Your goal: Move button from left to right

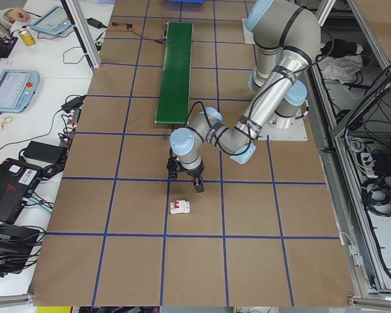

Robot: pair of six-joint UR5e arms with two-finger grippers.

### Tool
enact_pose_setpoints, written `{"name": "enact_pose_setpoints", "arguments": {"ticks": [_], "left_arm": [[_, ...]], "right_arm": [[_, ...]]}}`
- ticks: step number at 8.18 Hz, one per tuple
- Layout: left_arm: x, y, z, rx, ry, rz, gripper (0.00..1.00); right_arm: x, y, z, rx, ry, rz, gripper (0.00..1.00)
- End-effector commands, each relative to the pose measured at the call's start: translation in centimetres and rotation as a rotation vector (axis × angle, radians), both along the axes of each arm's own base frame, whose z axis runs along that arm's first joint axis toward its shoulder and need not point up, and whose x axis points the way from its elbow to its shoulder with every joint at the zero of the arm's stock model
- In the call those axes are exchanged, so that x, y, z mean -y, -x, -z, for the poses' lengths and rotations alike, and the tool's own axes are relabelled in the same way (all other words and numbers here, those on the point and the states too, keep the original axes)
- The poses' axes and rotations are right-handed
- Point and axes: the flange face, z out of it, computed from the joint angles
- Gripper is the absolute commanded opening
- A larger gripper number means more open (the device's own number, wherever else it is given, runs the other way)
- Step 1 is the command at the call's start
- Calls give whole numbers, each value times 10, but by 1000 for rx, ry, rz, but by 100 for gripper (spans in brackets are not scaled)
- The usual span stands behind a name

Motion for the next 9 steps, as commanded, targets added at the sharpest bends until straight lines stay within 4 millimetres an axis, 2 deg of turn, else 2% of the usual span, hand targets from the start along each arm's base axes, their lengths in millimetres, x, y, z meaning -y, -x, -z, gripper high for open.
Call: {"name": "enact_pose_setpoints", "arguments": {"ticks": [1,4,5,8,9], "left_arm": [[4,-5,25,-7,-7,-4,100],[5,-7,33,-9,-4,-3,100],[5,-7,39,-17,-10,-2,86],[5,-7,45,-25,-16,-2,77],[6,-8,43,-23,-16,6,43]], "right_arm": [[0,0,0,0,0,1,100],[0,-1,0,3,0,1,100],[0,-1,0,1,0,3,100],[0,-1,1,1,-3,3,100],[0,-1,0,1,-2,3,100]]}}
